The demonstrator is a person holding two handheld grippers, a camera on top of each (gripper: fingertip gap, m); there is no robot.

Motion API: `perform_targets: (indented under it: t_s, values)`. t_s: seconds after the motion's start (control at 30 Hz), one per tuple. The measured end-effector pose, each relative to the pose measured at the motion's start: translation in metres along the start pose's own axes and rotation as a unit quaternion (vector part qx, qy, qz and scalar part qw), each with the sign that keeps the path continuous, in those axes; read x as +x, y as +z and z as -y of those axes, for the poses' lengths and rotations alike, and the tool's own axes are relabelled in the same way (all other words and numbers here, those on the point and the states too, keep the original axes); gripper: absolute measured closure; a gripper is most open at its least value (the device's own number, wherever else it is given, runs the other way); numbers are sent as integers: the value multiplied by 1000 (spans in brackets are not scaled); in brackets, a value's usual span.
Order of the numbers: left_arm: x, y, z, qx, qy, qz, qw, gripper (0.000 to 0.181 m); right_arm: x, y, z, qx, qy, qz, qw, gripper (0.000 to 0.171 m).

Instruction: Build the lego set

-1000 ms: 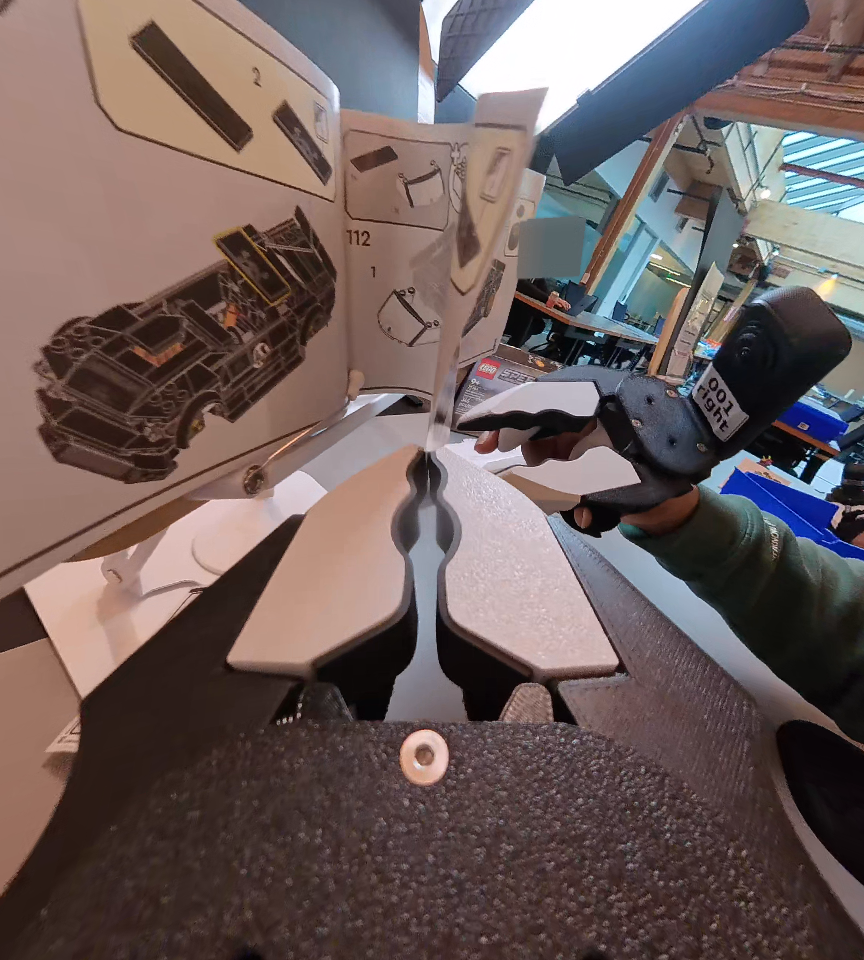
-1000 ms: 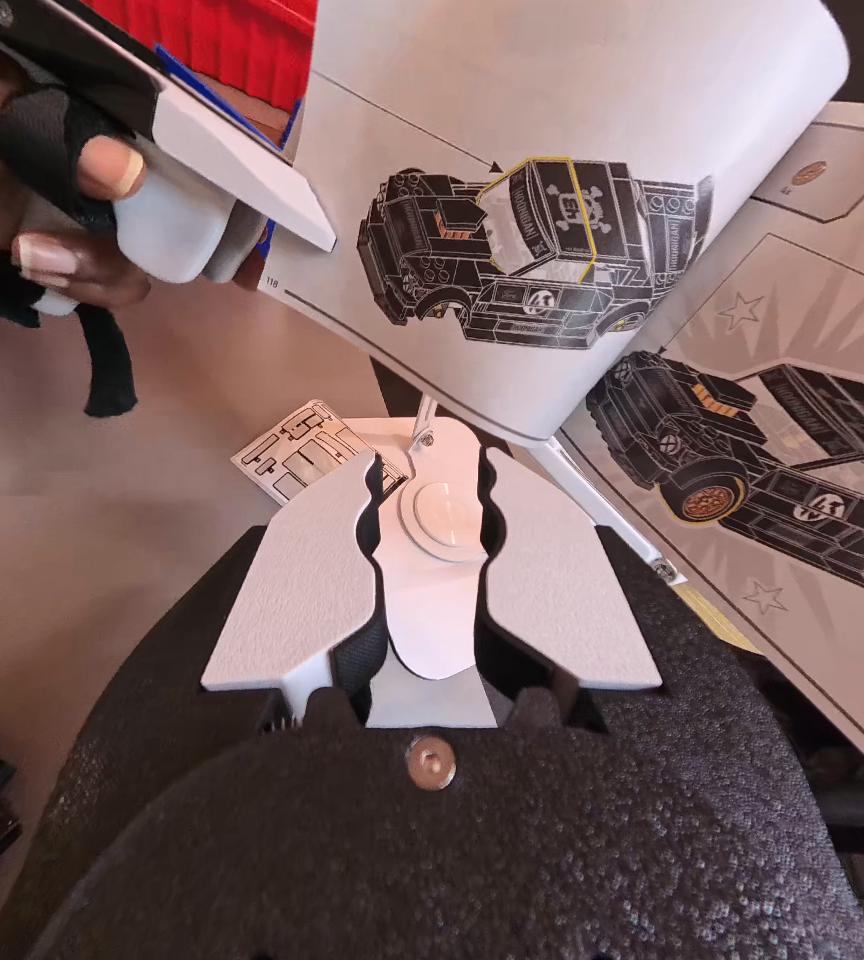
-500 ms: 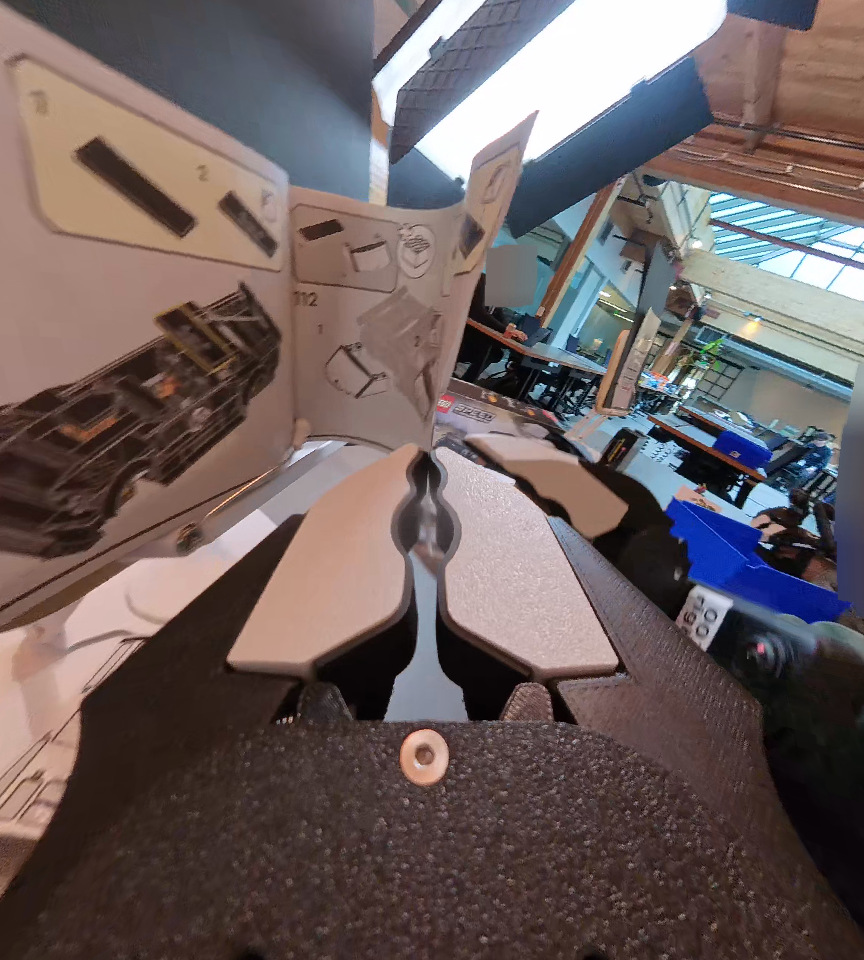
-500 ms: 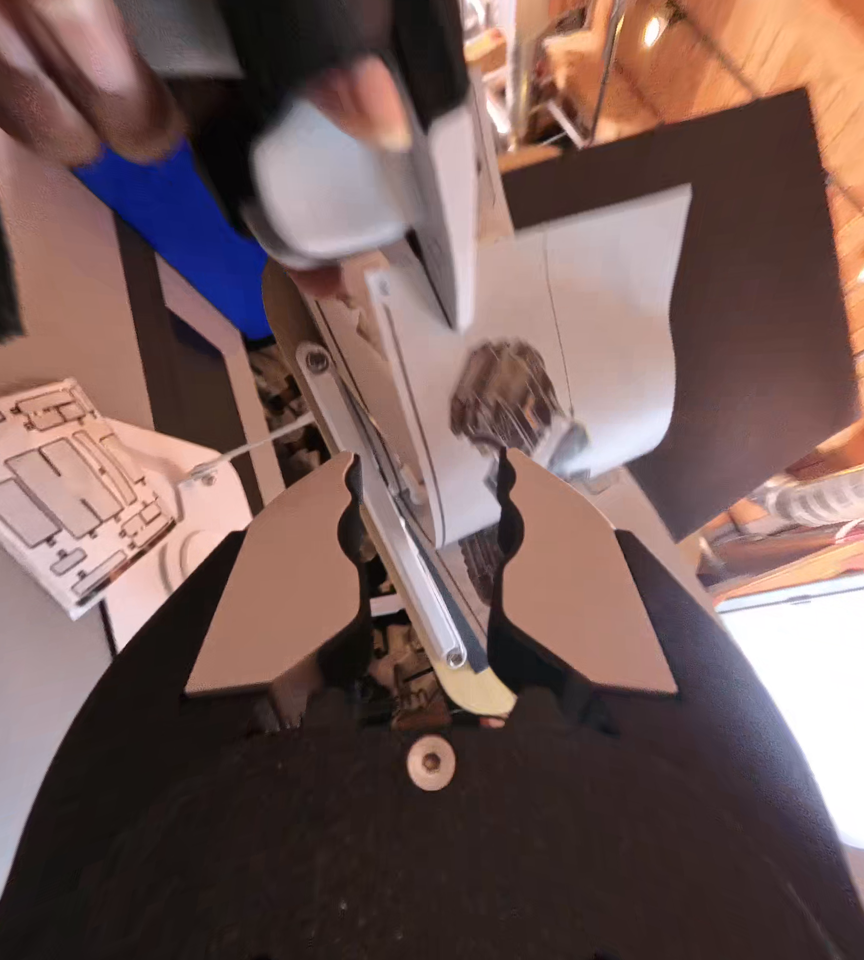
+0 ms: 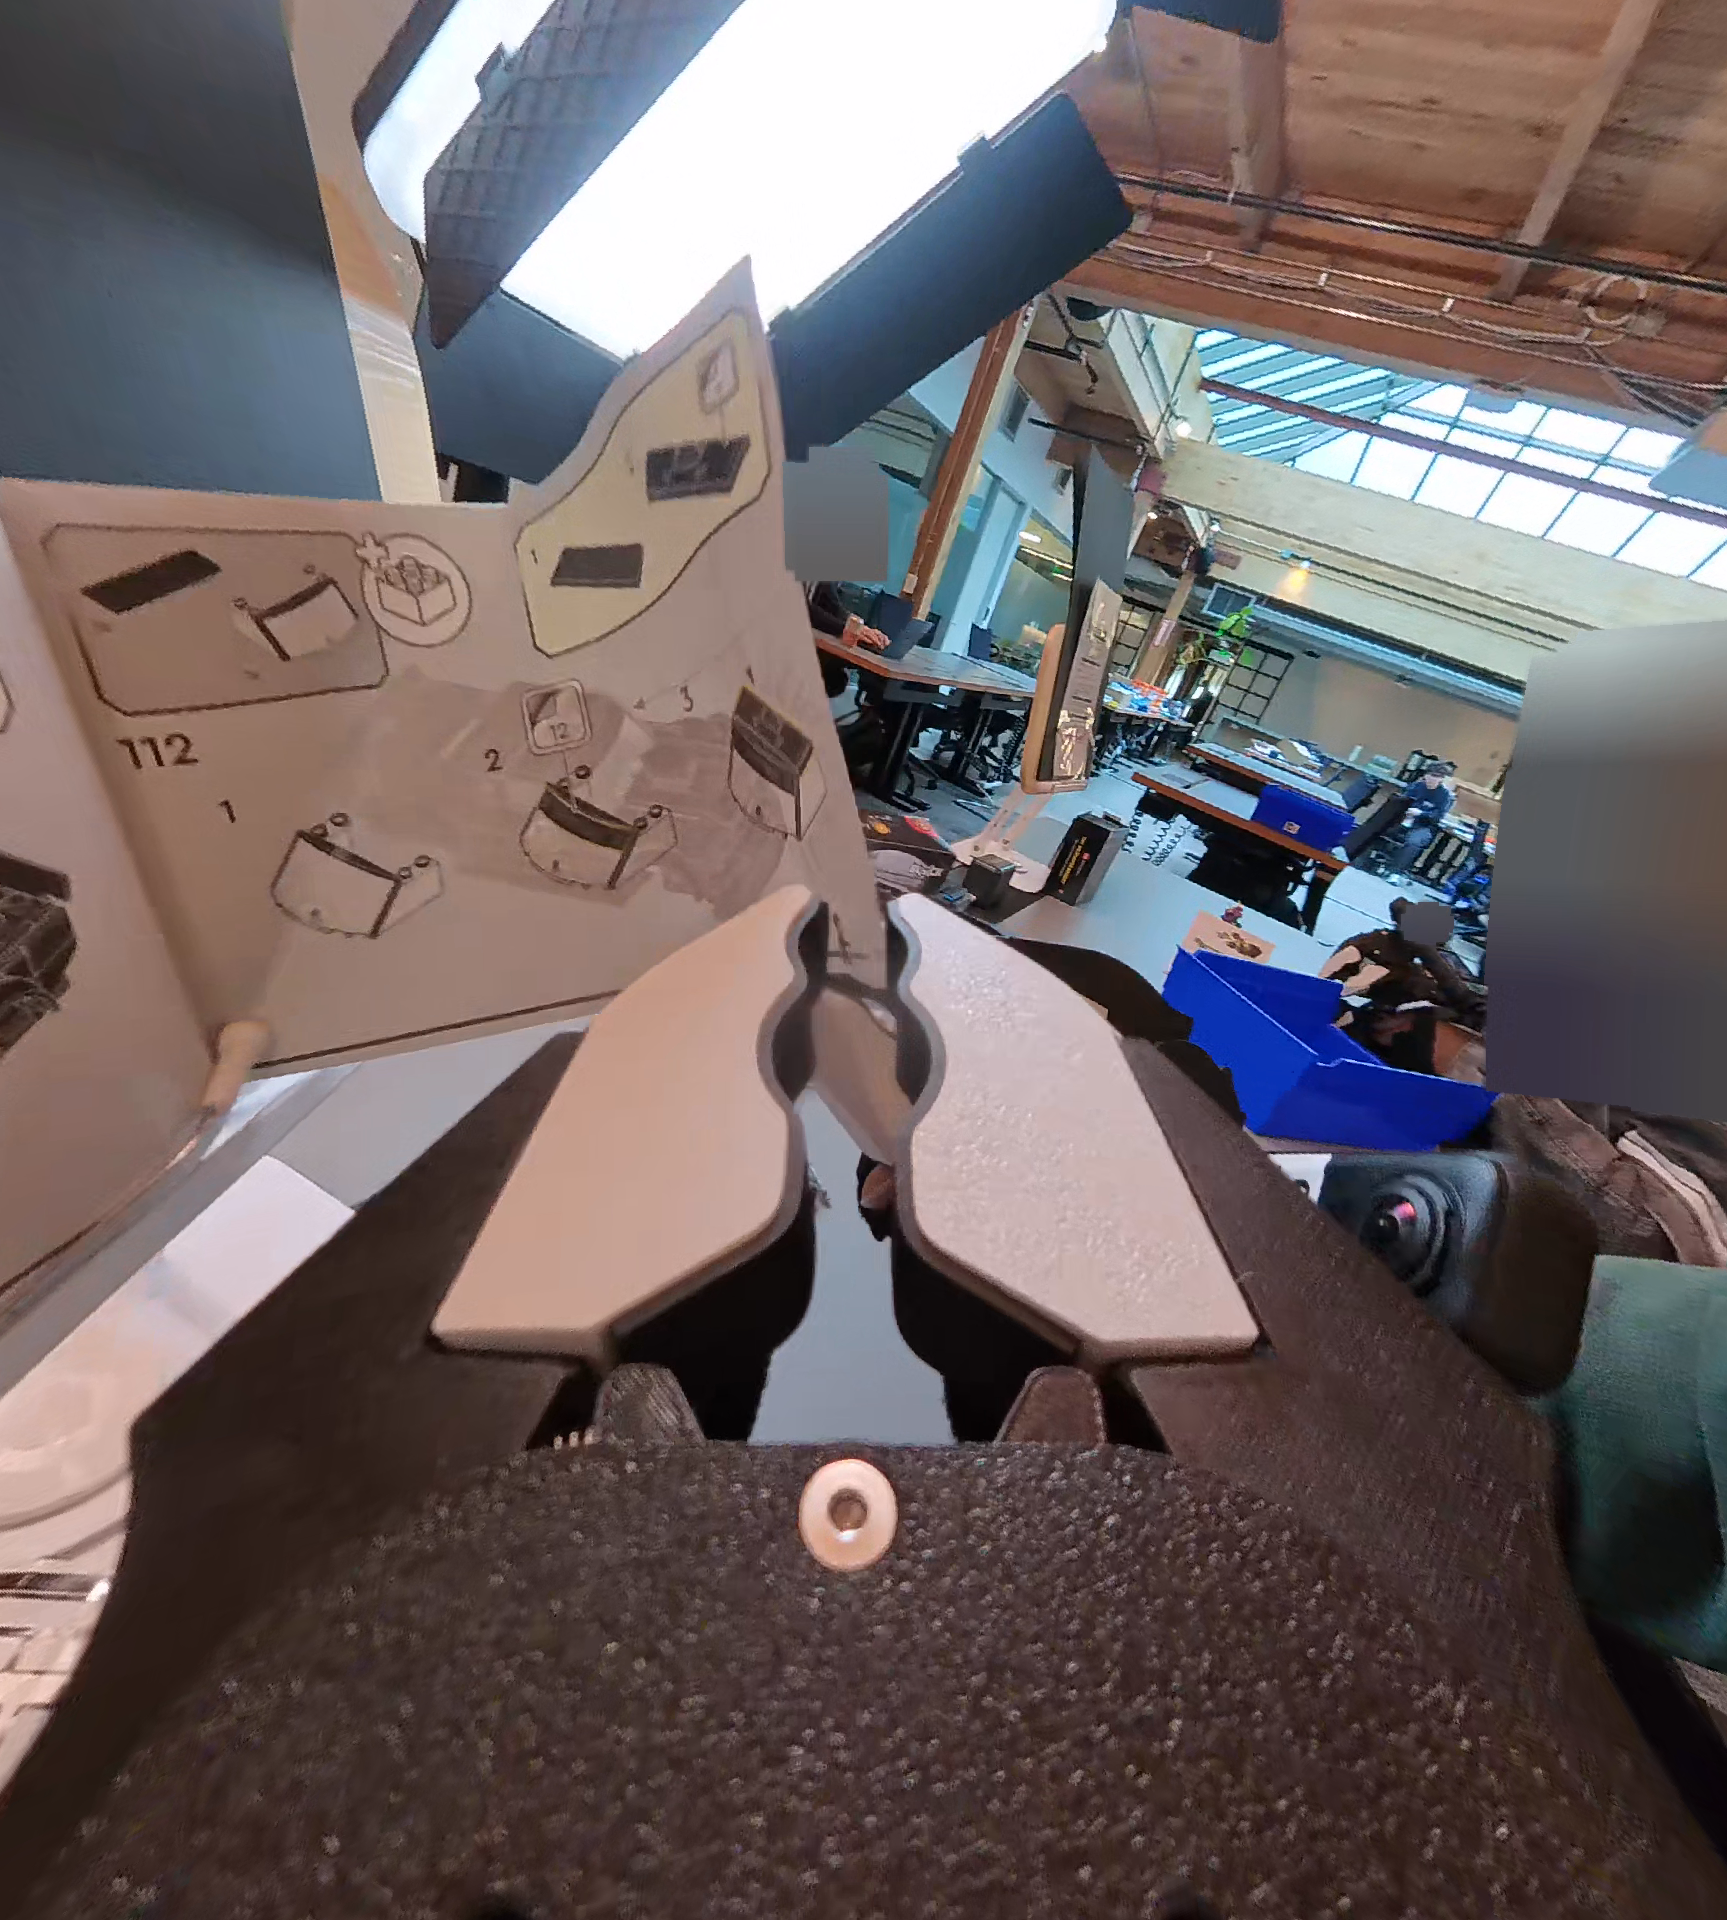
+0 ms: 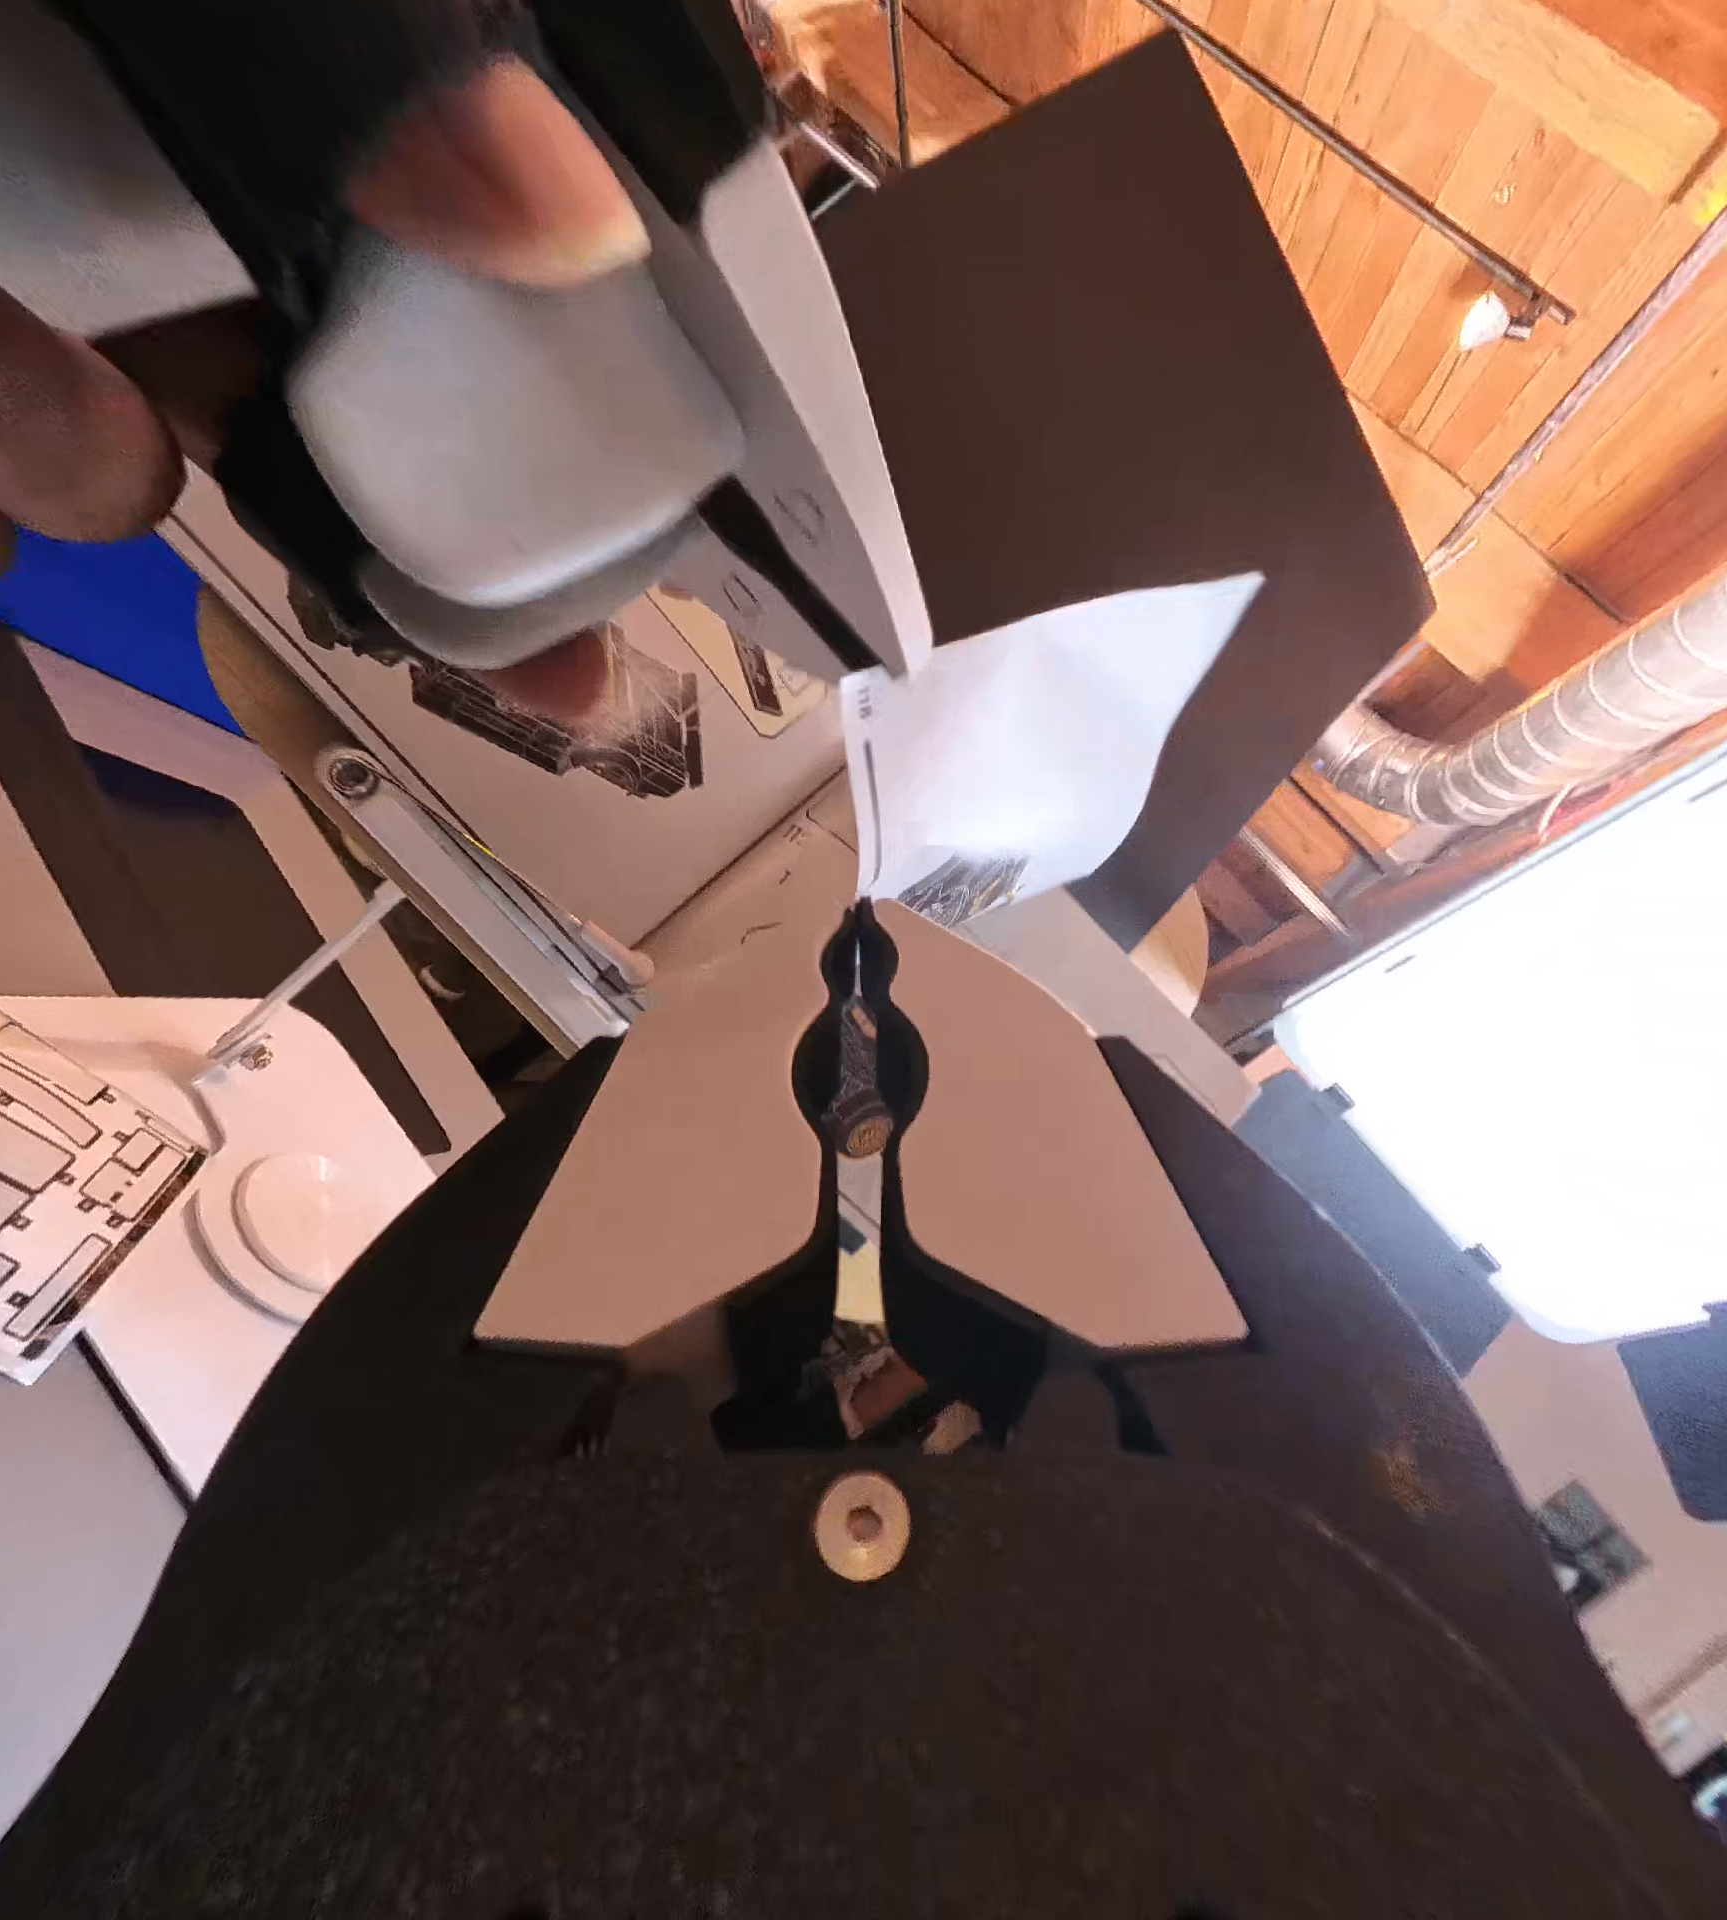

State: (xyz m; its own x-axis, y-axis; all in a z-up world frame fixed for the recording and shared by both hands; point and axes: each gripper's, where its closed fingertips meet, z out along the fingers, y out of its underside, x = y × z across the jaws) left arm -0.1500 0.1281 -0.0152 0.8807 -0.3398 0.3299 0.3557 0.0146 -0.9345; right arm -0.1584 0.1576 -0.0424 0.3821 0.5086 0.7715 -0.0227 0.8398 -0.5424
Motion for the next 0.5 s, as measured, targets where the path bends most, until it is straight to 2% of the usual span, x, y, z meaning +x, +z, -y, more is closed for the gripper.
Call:
perform_targets:
  t_s: [0.13, 0.2, 0.3, 0.4, 0.5]
  values:
    - [-13, -13, 14, 17, 39, 40, 998, 160, 7, -4, -19, -16, 69, 13, 997, 171]
    - [-36, -18, 13, -13, 75, 95, 993, 160, 10, -4, -30, -27, 120, 20, 992, 171]
    - [-88, -22, -10, -139, 184, 214, 949, 160, 14, -5, -44, -35, 185, 28, 982, 171]
    - [-106, -11, -30, -222, 250, 239, 912, 159, 15, -5, -48, -38, 210, 33, 976, 171]
    - [-130, -8, -53, -326, 291, 277, 856, 153, 16, -5, -49, -38, 219, 35, 974, 171]
